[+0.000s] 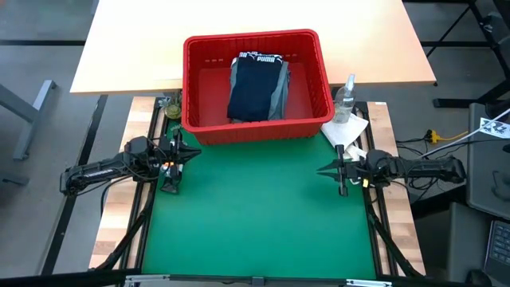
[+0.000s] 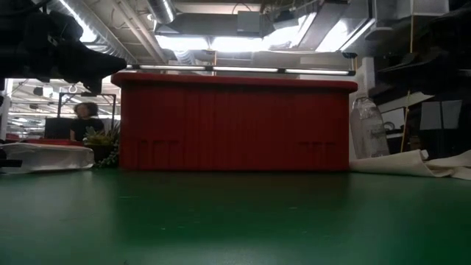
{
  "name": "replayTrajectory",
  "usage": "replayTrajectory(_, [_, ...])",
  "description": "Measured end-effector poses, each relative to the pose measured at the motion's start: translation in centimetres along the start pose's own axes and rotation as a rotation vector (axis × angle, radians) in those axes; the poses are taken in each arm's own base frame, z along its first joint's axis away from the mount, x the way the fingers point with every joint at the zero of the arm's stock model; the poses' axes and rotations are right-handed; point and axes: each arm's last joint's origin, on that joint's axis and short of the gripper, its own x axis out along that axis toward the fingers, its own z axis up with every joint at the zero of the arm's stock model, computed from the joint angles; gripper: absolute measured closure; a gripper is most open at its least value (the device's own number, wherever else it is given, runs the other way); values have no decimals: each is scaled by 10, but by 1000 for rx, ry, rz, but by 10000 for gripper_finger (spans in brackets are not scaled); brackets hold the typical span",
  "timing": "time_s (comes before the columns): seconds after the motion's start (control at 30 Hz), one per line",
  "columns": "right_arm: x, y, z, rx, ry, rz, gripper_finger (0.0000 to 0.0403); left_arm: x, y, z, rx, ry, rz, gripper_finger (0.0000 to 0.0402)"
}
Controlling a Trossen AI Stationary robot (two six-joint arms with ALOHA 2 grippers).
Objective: Fold Laundry from Bin
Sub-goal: Return to Home Position
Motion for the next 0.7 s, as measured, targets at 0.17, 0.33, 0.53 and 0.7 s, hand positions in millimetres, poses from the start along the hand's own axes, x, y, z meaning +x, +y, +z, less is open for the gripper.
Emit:
replayTrajectory(0.17, [0, 4, 0, -7, 28, -32, 358, 0, 0, 0, 0, 0, 0, 381])
replayTrajectory(0.33, [1, 5, 0, -14, 35, -34, 358, 0, 0, 0, 0, 0, -1, 381])
replayTrajectory(0.53, [1, 5, 0, -14, 35, -35, 359, 0, 0, 0, 0, 0, -1, 381])
replayTrajectory(0.7, [1, 5, 0, -14, 36, -38, 358, 0, 0, 0, 0, 0, -1, 381])
